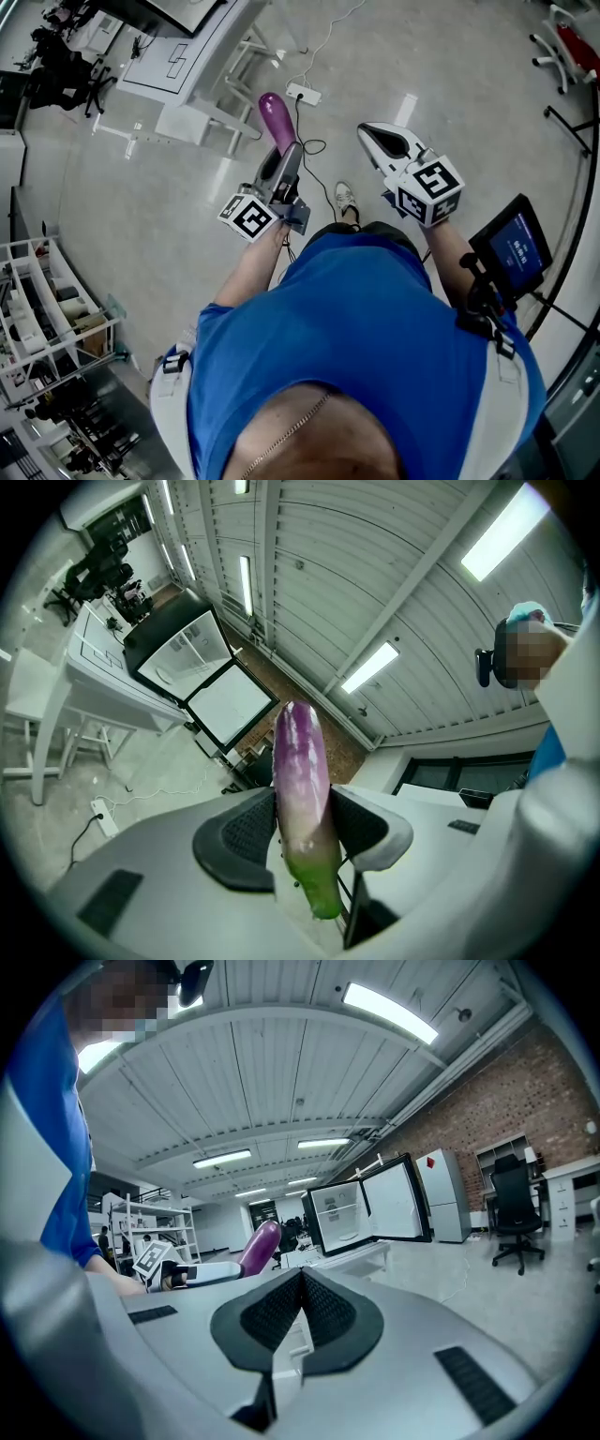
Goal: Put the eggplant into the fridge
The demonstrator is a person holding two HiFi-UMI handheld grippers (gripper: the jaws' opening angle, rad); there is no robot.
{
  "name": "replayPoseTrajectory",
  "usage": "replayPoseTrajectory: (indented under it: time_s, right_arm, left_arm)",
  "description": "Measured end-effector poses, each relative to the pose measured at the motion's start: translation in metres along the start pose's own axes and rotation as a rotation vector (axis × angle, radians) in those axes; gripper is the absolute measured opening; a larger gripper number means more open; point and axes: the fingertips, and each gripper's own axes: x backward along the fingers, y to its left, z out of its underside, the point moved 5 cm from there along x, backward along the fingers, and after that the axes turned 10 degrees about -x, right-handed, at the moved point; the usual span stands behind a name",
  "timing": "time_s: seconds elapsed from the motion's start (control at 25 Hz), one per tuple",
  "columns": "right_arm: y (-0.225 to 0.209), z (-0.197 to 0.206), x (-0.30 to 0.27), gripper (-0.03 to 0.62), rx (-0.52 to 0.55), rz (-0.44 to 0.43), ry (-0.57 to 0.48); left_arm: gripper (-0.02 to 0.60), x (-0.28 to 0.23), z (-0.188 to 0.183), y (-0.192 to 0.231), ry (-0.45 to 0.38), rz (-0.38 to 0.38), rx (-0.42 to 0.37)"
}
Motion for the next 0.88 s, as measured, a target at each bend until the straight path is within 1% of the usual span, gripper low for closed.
replayPoseTrajectory:
  time_s: [0.2, 0.28, 0.44, 0.52, 0.72, 0.88]
  right_arm:
    - [-0.005, -0.006, 0.000, 0.000, 0.015, 0.025, -0.013]
    - [-0.010, -0.015, -0.007, 0.000, 0.018, 0.034, -0.018]
    - [-0.027, -0.045, -0.048, 0.000, 0.019, 0.045, -0.024]
    - [-0.036, -0.054, -0.068, 0.000, 0.023, 0.048, -0.027]
    - [-0.068, -0.069, -0.118, 0.000, 0.023, 0.053, -0.032]
    - [-0.076, -0.078, -0.139, 0.000, 0.025, 0.061, -0.022]
  left_arm:
    - [0.190, -0.013, -0.002, 0.004, 0.000, 0.026, 0.005]
    - [0.190, -0.023, -0.009, 0.009, 0.003, 0.037, 0.004]
    - [0.190, -0.057, -0.043, 0.040, 0.003, 0.045, 0.005]
    - [0.190, -0.071, -0.054, 0.057, -0.002, 0.049, 0.005]
    - [0.190, -0.106, -0.074, 0.106, -0.017, 0.048, 0.010]
    - [0.190, -0.117, -0.086, 0.123, -0.024, 0.043, 0.019]
